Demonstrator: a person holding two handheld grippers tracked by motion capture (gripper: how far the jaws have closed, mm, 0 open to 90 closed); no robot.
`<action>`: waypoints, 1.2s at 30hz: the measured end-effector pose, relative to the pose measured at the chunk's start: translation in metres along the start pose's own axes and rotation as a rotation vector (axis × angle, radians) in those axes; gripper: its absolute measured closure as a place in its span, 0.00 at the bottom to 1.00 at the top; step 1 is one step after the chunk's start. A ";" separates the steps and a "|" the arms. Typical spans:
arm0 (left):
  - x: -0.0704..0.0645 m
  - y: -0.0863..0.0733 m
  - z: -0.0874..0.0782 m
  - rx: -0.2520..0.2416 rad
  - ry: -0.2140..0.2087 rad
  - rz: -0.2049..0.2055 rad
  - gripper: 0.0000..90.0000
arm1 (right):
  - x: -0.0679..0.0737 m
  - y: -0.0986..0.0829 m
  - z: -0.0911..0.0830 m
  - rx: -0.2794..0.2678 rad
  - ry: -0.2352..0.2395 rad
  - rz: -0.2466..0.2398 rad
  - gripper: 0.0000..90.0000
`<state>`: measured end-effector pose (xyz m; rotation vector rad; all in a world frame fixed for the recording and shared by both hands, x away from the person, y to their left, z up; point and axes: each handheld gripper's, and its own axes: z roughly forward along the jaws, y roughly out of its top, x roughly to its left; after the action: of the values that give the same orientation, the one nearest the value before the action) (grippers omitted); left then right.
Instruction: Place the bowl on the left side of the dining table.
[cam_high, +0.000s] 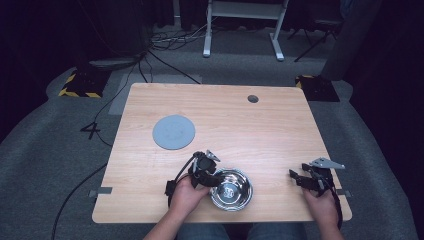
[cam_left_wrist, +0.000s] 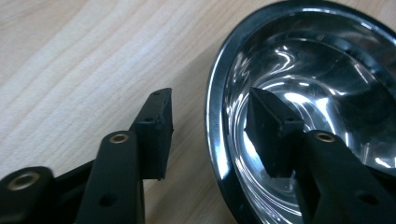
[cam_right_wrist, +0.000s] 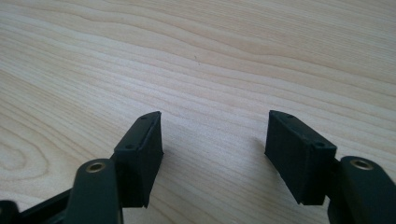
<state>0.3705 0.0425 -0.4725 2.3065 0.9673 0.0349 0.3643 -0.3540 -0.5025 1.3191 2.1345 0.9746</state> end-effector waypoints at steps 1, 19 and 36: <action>-0.001 0.000 0.001 0.006 -0.005 0.000 0.61 | 0.000 0.000 0.000 0.001 -0.002 -0.003 0.41; 0.000 -0.002 -0.003 -0.011 -0.105 -0.015 0.94 | 0.000 0.000 0.000 0.000 -0.001 -0.002 0.41; -0.001 -0.002 -0.032 -0.075 -0.004 -0.014 0.96 | 0.001 0.000 0.000 0.001 -0.015 0.003 0.41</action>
<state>0.3604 0.0604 -0.4480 2.2303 0.9643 0.0599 0.3643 -0.3534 -0.5026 1.3265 2.1230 0.9616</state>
